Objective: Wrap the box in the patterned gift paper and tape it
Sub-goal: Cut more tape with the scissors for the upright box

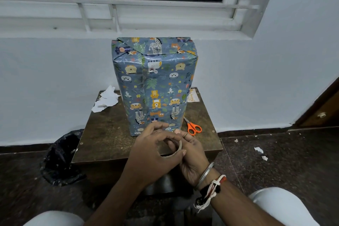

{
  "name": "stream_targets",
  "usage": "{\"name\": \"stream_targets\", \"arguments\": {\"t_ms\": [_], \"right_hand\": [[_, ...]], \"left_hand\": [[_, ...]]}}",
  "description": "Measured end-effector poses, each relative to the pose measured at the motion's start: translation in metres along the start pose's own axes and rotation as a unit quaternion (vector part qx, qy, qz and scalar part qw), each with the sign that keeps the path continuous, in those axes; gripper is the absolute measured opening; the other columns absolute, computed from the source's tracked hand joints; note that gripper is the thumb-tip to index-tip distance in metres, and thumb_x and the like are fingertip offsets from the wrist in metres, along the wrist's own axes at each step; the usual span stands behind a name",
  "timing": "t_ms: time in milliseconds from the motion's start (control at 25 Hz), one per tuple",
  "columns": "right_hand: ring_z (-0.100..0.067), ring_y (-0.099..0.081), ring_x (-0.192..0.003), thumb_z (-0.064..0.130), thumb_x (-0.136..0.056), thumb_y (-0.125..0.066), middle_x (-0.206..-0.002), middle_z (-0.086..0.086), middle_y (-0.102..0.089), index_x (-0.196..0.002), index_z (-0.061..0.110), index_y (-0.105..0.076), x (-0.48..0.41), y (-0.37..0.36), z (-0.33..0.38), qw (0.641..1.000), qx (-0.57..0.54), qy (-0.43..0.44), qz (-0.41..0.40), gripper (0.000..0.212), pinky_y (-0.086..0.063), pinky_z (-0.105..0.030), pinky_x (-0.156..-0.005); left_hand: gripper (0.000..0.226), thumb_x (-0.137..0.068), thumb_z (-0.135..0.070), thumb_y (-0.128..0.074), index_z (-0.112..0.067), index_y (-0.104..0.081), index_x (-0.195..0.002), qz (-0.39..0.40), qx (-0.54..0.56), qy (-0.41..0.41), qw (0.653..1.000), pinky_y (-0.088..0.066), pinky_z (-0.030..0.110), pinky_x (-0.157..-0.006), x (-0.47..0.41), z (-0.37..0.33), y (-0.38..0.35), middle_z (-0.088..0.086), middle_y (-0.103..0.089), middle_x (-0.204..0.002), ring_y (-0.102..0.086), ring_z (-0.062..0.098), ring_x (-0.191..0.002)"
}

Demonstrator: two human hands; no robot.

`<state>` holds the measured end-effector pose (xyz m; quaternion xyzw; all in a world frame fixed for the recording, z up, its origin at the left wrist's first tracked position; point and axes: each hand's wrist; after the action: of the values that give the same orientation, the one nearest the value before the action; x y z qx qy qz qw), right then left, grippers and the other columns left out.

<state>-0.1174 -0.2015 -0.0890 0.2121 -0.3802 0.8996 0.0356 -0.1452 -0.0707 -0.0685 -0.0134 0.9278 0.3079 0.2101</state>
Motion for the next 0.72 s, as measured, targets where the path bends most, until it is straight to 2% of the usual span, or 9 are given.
{"name": "stream_targets", "arguments": {"t_ms": [240,360,440,520,560,640,720], "right_hand": [[-0.023,-0.073,-0.079,0.005,-0.102,-0.057,-0.106,-0.028,-0.069,-0.103,-0.002,-0.065,-0.003,0.001,-0.003,1.000,0.016,0.020,0.006,0.010,-0.061,-0.022,-0.063],[-0.024,-0.072,-0.077,0.007,-0.102,-0.058,-0.100,-0.027,-0.070,-0.102,-0.001,-0.065,-0.006,0.001,-0.004,0.998,0.046,0.045,0.004,0.010,-0.062,-0.028,-0.066],[-0.021,-0.069,-0.072,0.007,-0.100,-0.062,-0.090,-0.021,-0.071,-0.098,0.001,-0.066,-0.009,0.001,-0.002,0.992,0.098,0.082,-0.006,0.008,-0.060,-0.028,-0.064],[-0.018,-0.065,-0.067,0.007,-0.098,-0.065,-0.079,-0.013,-0.070,-0.092,0.005,-0.069,-0.011,0.001,0.003,0.968,0.204,0.147,-0.011,0.007,-0.056,-0.031,-0.064],[-0.016,-0.064,-0.067,0.007,-0.097,-0.067,-0.076,-0.009,-0.070,-0.091,0.007,-0.070,-0.010,0.001,0.007,0.944,0.272,0.184,-0.007,0.007,-0.054,-0.031,-0.065],[-0.010,-0.066,-0.068,0.007,-0.095,-0.071,-0.075,0.000,-0.072,-0.090,0.007,-0.073,-0.005,-0.002,0.018,0.894,0.378,0.240,0.026,0.006,-0.053,-0.026,-0.064],[-0.007,-0.067,-0.065,0.009,-0.092,-0.075,-0.075,0.003,-0.072,-0.089,0.009,-0.074,0.003,-0.007,0.028,0.865,0.428,0.252,0.072,0.003,-0.055,-0.023,-0.061]], "left_hand": [[0.030,-0.067,-0.047,-0.081,-0.049,-0.076,-0.097,0.007,0.011,0.009,1.000,-0.043,0.012,-0.101,0.000,0.001,0.002,-0.024,-0.053,-0.129,-0.057,-0.003,-0.122],[0.030,-0.068,-0.031,-0.088,-0.042,-0.077,-0.094,-0.001,0.025,-0.001,1.000,-0.045,0.018,-0.104,0.001,0.001,0.002,-0.030,-0.051,-0.124,-0.052,0.001,-0.131],[0.037,-0.069,-0.030,-0.086,-0.036,-0.070,-0.101,-0.007,0.031,0.004,0.999,-0.050,0.024,-0.098,0.002,0.001,0.003,-0.022,-0.056,-0.121,-0.054,0.005,-0.128],[0.047,-0.068,-0.033,-0.082,-0.034,-0.057,-0.109,-0.002,0.051,0.050,0.997,-0.052,0.025,-0.089,0.004,0.001,0.005,-0.015,-0.061,-0.115,-0.062,0.007,-0.112],[0.051,-0.068,-0.037,-0.078,-0.034,-0.053,-0.112,0.010,0.077,0.088,0.993,-0.052,0.025,-0.087,0.004,0.001,0.005,-0.015,-0.063,-0.113,-0.064,0.007,-0.107],[0.057,-0.065,-0.044,-0.070,-0.037,-0.048,-0.117,0.024,0.129,0.147,0.980,-0.054,0.031,-0.092,0.004,0.001,0.002,-0.016,-0.064,-0.114,-0.065,0.005,-0.106],[0.056,-0.069,-0.049,-0.070,-0.038,-0.047,-0.119,0.018,0.160,0.169,0.972,-0.054,0.038,-0.095,0.005,0.002,-0.002,-0.013,-0.067,-0.114,-0.067,0.006,-0.106]]}}
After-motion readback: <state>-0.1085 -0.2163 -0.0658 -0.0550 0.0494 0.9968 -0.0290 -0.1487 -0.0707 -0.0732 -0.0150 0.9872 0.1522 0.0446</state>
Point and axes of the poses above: each hand's wrist, its own x-axis away from the middle knuckle, its own y-axis out of the back of the hand, z = x × y
